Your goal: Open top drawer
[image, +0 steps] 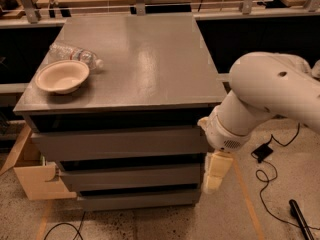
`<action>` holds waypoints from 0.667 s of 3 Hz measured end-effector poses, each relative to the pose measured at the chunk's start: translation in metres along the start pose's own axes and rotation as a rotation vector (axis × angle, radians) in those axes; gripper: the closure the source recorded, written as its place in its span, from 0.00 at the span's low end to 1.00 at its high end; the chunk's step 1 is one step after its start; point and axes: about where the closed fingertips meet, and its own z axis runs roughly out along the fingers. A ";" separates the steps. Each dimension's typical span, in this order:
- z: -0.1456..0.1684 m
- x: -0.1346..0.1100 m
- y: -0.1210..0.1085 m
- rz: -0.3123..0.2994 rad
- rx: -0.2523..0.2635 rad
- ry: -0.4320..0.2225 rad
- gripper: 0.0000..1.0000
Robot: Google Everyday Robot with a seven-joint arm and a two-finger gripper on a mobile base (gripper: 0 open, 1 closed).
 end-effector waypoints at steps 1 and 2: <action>0.023 -0.013 -0.006 -0.034 0.034 -0.005 0.00; 0.038 -0.033 -0.019 -0.077 0.109 0.017 0.00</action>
Offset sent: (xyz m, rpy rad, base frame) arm 0.0328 0.0553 -0.0291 -0.0451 -0.1890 0.0542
